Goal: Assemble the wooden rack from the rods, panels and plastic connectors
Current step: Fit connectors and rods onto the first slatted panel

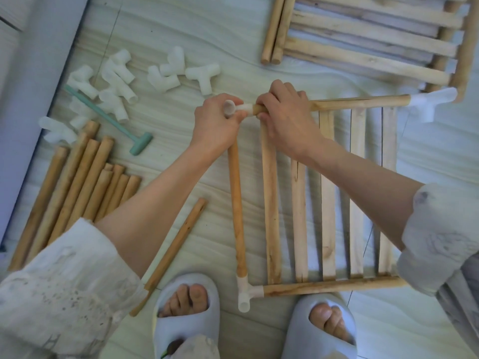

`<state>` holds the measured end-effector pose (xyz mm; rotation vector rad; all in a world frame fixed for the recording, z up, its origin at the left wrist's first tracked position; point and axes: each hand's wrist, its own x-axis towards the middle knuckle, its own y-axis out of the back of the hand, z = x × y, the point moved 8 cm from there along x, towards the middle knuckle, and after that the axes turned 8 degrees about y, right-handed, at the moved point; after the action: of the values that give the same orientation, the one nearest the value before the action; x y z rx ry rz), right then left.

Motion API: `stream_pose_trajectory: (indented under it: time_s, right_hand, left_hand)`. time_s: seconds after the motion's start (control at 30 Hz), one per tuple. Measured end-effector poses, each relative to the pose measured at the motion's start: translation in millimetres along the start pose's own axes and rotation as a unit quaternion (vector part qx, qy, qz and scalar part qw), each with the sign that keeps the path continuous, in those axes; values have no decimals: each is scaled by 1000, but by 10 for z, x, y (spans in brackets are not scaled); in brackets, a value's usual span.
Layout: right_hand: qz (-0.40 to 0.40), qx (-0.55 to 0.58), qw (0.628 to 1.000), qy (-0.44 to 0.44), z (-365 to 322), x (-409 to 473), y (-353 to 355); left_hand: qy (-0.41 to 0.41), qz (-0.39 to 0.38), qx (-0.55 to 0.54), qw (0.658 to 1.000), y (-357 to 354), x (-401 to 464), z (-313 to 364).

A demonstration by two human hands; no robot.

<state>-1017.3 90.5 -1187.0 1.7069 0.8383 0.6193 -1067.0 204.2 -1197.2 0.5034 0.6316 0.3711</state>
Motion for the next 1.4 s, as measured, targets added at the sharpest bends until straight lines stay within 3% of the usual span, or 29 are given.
stream_pose_trajectory:
  time_s: [0.17, 0.33, 0.53, 0.7, 0.97, 1.3, 1.4]
  right_hand:
    - [13, 38, 999, 5, 21, 10, 58]
    - [13, 92, 996, -11, 193, -18, 112]
    - [-89, 26, 994, -63, 505, -123, 0]
    - [-37, 15, 998, -48, 395, -119, 78]
    - [-10, -4, 999, -44, 424, -185, 81]
    - [-28, 9, 994, -107, 570, -513, -186]
    - [-59, 13, 993, -103, 344, -729, -254]
  left_hand:
    - [3, -36, 17, 999, -54, -27, -4]
    - [85, -69, -147, 983, -108, -19, -18]
    - [135, -57, -139, 979, -142, -41, -144]
    - [118, -73, -108, 984, -96, -102, -82]
    - [103, -80, -144, 981, -138, -108, -68]
    - [65, -50, 16, 997, -400, -455, -410]
    - [40, -77, 131, 988, -513, -558, -529]
